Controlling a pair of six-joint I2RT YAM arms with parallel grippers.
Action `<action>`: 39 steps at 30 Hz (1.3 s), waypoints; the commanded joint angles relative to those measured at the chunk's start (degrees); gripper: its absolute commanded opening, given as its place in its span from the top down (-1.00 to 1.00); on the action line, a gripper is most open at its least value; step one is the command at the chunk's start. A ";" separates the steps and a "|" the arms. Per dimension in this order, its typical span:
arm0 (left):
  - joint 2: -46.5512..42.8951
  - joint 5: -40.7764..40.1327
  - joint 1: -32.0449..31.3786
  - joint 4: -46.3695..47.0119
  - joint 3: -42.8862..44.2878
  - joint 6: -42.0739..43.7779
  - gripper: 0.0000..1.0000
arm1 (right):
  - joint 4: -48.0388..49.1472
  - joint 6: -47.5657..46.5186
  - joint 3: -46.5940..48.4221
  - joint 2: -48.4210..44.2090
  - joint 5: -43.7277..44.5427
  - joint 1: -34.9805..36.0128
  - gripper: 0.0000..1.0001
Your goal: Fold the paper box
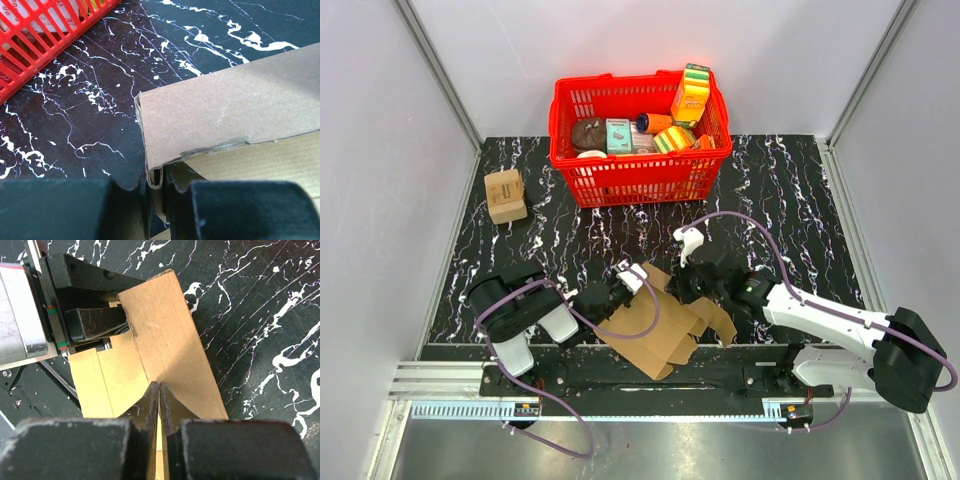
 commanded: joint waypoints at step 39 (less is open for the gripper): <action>-9.84 4.83 -2.82 19.40 -10.43 -8.19 -0.35 | 5.70 2.32 0.74 4.58 -1.62 -0.29 0.82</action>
